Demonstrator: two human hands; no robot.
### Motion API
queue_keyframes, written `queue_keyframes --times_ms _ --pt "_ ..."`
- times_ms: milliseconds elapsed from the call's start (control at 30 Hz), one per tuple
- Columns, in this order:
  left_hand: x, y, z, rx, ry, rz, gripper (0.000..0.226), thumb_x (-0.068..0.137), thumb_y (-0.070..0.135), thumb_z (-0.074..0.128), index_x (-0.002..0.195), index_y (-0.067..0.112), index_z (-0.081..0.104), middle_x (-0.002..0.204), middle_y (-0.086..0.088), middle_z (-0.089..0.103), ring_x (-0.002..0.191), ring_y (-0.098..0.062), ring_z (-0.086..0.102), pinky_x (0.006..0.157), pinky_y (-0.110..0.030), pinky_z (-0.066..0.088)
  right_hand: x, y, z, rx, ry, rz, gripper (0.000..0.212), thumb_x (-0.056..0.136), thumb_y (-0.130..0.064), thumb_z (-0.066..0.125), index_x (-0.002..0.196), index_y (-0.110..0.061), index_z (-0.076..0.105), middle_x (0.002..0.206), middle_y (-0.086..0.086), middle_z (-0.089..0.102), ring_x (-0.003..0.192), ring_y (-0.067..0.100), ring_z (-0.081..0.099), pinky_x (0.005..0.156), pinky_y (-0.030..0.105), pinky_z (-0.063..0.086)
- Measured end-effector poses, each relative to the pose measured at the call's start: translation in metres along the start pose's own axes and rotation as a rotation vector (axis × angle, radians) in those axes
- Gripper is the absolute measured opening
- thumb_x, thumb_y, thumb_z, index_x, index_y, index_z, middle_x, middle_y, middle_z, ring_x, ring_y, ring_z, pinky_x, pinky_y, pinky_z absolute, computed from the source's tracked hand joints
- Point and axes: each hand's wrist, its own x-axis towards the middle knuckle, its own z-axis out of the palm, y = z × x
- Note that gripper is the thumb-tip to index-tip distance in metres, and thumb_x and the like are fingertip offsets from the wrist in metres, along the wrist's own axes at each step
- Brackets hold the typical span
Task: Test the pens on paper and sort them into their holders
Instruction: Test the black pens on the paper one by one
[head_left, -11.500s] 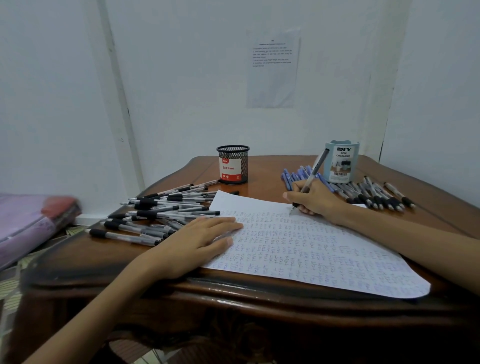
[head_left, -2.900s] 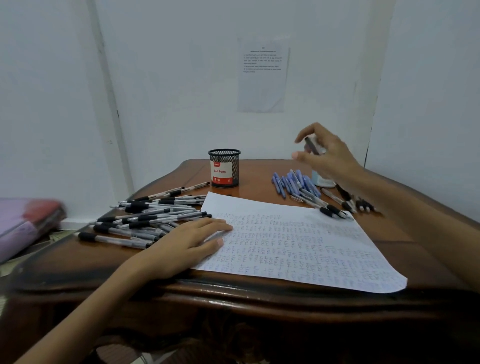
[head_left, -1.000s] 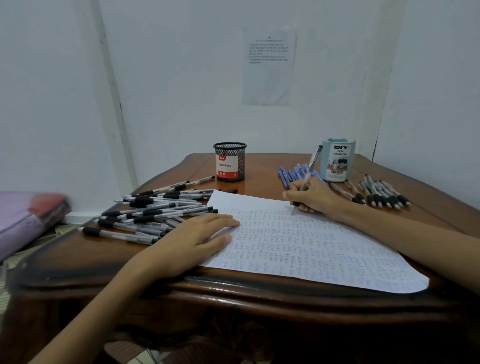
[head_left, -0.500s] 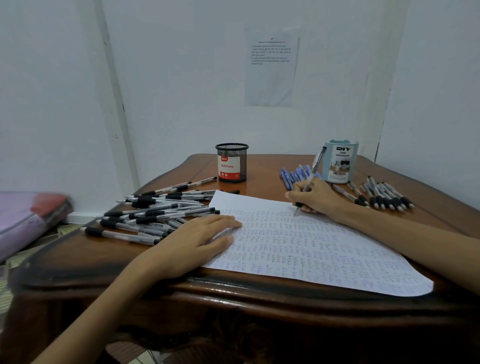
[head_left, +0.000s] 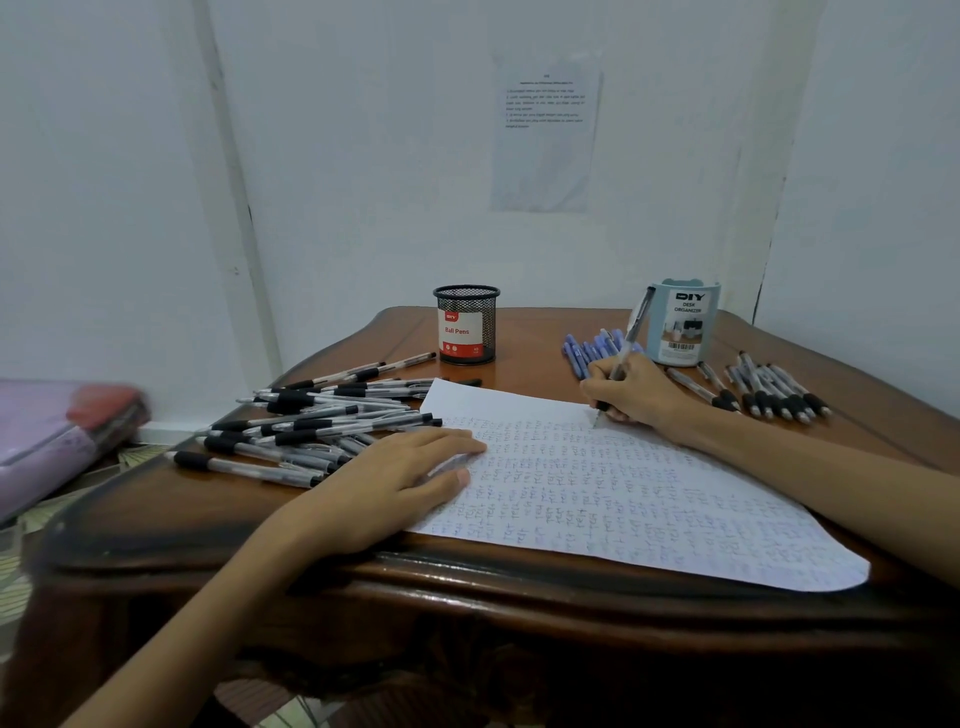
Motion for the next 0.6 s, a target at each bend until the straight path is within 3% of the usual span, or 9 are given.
queue_keyframes --times_ms 100,267,433,600 --pt "-0.0001 -0.0010 0.0003 0.000 0.002 0.006 0.041 0.096 0.045 0.031 0.137 0.045 0.030 0.146 0.022 0.030 0.132 0.005 0.025 0.110 -0.022 0.018 -0.0021 0.0002 0.0007 -0.018 -0.005 -0.029 0.034 0.091 -0.008 0.057 0.059 -0.007 0.043 0.036 -0.008 0.045 0.032 0.001 0.038 0.037 0.011 0.033" --pt "-0.0003 -0.0025 0.0007 -0.007 0.003 0.007 0.041 0.096 0.050 0.029 0.137 0.046 0.031 0.146 0.022 0.030 0.133 0.005 0.024 0.110 -0.022 0.018 0.0001 0.0000 0.0014 -0.031 0.014 -0.022 0.038 0.090 0.001 0.052 0.055 -0.009 0.040 0.035 -0.011 0.038 0.032 0.001 0.035 0.038 0.009 0.032" --pt "0.0003 -0.0020 0.0007 -0.004 0.001 0.005 0.043 0.095 0.053 0.027 0.137 0.046 0.030 0.146 0.022 0.030 0.133 0.005 0.024 0.112 -0.023 0.018 -0.0023 -0.0004 0.0013 -0.050 0.004 -0.032 0.038 0.092 -0.008 0.055 0.057 -0.010 0.041 0.038 -0.008 0.041 0.033 0.001 0.037 0.039 0.011 0.034" --pt "0.0001 0.0002 0.0007 -0.005 -0.002 0.003 0.054 0.084 0.059 0.022 0.137 0.047 0.030 0.147 0.023 0.030 0.132 0.006 0.025 0.111 -0.023 0.019 -0.0049 -0.0064 -0.0002 0.080 0.036 0.025 0.042 0.090 -0.038 0.056 0.060 -0.013 0.041 0.048 -0.001 0.036 0.034 0.005 0.027 0.035 0.014 0.023"
